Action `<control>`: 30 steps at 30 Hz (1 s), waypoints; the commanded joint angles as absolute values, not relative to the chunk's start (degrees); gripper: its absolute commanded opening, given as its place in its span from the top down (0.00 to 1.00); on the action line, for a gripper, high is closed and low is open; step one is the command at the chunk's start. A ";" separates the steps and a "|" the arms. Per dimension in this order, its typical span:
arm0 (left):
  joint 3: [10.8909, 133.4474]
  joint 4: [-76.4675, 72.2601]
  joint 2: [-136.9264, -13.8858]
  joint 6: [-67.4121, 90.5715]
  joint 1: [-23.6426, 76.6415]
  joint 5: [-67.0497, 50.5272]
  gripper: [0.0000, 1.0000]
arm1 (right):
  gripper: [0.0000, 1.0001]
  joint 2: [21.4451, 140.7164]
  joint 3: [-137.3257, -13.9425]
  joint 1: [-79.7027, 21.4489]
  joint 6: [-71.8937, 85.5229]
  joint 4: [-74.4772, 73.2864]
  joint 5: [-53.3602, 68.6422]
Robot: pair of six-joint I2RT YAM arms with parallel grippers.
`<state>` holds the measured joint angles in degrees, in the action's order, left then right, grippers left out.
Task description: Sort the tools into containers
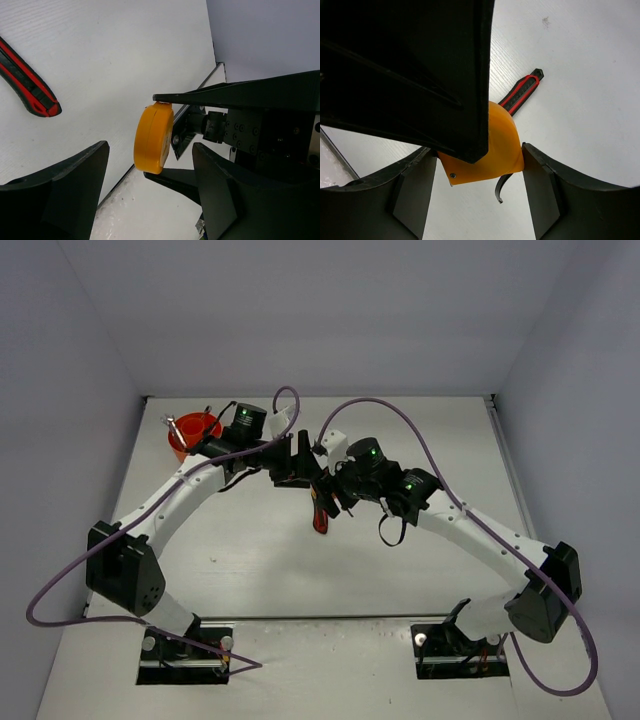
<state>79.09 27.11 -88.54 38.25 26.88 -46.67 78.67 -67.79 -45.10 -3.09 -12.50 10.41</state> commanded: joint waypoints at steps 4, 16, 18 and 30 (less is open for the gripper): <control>81.10 24.96 -88.41 39.52 28.29 -49.71 0.36 | 0.77 76.29 -70.64 -45.55 -3.14 -9.99 10.99; 80.91 25.05 -89.54 38.61 29.71 -49.09 0.63 | 0.76 75.94 -70.10 -45.61 -2.63 -8.94 11.07; 81.28 25.05 -89.39 38.16 29.71 -48.79 0.74 | 0.76 75.94 -69.80 -45.62 -2.55 -8.79 11.07; 81.76 24.55 -87.93 36.58 28.82 -48.12 1.00 | 0.21 75.51 -69.08 -45.62 -1.24 -8.35 8.83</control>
